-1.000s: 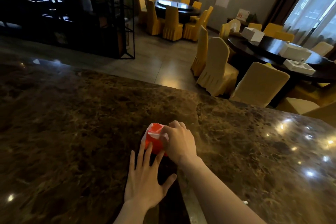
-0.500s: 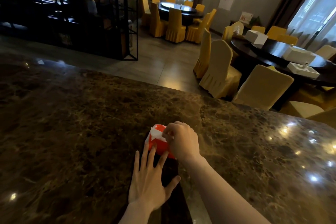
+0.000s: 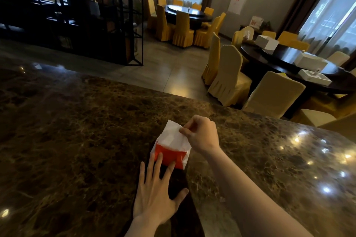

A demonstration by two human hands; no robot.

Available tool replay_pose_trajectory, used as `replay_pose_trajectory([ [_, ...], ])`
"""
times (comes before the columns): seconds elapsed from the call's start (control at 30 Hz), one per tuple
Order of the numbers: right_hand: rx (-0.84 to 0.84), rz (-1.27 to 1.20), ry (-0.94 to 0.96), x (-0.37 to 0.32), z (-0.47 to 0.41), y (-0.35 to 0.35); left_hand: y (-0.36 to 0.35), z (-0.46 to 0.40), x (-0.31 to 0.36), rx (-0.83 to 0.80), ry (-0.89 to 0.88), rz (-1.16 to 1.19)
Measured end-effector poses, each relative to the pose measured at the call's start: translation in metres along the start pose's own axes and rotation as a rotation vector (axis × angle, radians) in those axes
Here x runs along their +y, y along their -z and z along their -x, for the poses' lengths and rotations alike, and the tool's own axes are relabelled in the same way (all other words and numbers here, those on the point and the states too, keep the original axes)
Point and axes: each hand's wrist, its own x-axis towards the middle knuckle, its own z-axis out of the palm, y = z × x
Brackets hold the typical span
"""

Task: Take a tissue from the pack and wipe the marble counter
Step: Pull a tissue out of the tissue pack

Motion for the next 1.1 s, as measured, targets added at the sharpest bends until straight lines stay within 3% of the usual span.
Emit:
replay_pose_trajectory([
  [0.17, 0.088, -0.089, 0.014, -0.003, -0.002, 0.009, -0.003, 0.000, -0.001, 0.025, 0.002, 0.033],
  [0.6, 0.099, -0.239, 0.024, -0.013, -0.006, 0.027, -0.007, -0.001, -0.001, 0.074, 0.009, 0.061],
  [0.83, 0.230, -0.480, -0.131, -0.009, -0.005, 0.064, -0.010, 0.000, -0.001, 0.066, 0.001, 0.037],
  [1.1, 0.348, -0.403, -0.430, 0.085, 0.063, 0.140, -0.013, 0.000, -0.001, 0.169, -0.026, 0.063],
])
